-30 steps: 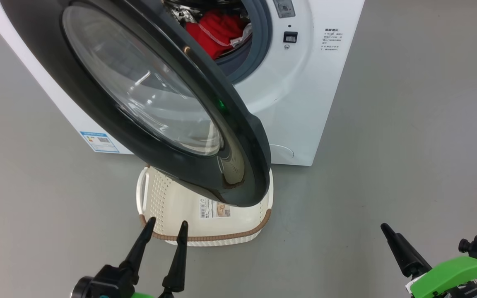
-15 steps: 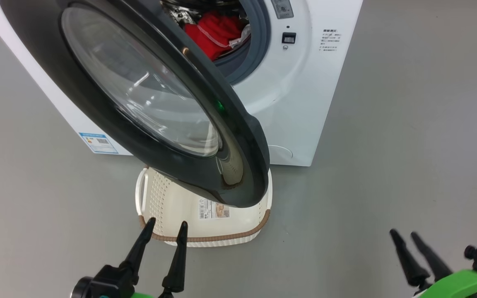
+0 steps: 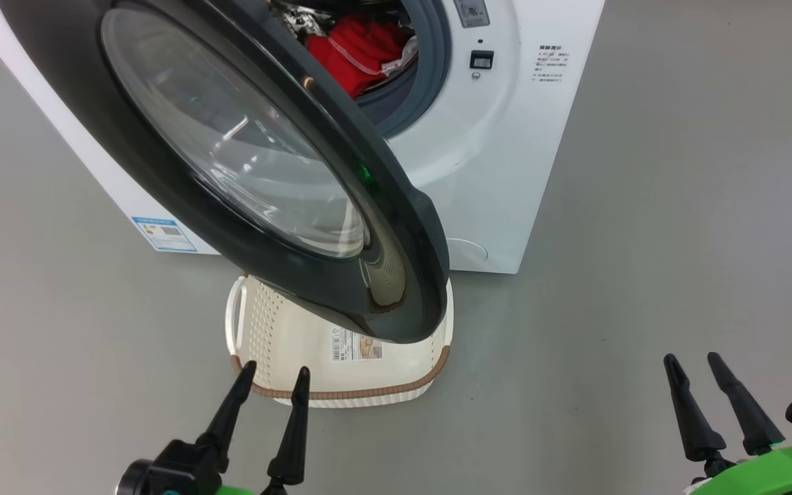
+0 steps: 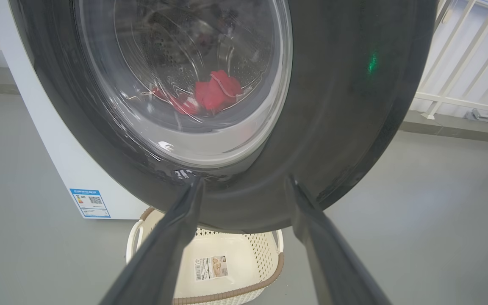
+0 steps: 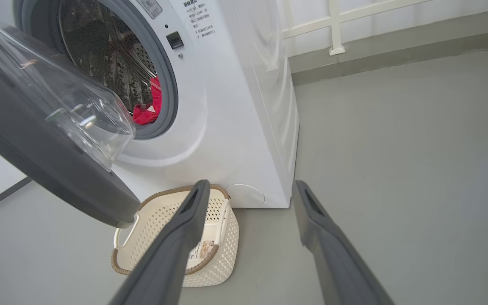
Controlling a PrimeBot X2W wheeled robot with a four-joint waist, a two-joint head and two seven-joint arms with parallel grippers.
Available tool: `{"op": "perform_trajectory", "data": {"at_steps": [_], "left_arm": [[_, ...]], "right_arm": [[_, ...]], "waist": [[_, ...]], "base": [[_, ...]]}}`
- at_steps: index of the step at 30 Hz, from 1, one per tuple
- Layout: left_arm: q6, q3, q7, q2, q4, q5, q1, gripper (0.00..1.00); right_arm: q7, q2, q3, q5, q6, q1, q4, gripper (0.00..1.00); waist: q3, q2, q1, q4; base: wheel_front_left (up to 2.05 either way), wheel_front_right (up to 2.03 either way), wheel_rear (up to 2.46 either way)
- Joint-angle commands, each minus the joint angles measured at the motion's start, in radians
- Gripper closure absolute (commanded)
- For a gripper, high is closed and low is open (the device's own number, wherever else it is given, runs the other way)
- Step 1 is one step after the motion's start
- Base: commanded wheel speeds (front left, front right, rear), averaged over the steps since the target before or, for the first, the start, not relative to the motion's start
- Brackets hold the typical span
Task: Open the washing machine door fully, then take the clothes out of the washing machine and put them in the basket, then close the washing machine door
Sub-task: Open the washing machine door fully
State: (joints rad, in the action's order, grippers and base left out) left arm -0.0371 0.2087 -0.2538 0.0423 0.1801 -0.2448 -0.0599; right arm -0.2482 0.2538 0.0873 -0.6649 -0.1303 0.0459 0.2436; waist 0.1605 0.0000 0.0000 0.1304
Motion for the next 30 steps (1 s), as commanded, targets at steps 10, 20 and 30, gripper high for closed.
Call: {"op": "perform_trajectory", "data": {"at_steps": [10,20,30], "left_arm": [[-0.002,-0.035,-0.008,0.008,-0.028,0.004,-0.011,0.00],[-0.002,-0.038,-0.008,0.008,-0.035,0.004,-0.005,0.00],[-0.002,-0.037,-0.008,0.008,-0.035,0.007,-0.005,0.00]], "right_arm": [[-0.013,-0.080,-0.117,0.165,0.000,0.083,-0.130,0.00],[-0.013,-0.122,-0.126,0.176,0.000,0.135,-0.134,0.00],[-0.014,-0.121,-0.130,0.179,0.000,0.132,-0.140,0.00]], "waist": [[0.002,0.0000,0.0000,0.005],[0.001,0.0000,0.0000,-0.003],[-0.002,0.0000,0.0000,-0.006]], "base": [[0.00,0.00,0.00],[0.00,0.00,0.00],[0.00,0.00,0.00]]}}
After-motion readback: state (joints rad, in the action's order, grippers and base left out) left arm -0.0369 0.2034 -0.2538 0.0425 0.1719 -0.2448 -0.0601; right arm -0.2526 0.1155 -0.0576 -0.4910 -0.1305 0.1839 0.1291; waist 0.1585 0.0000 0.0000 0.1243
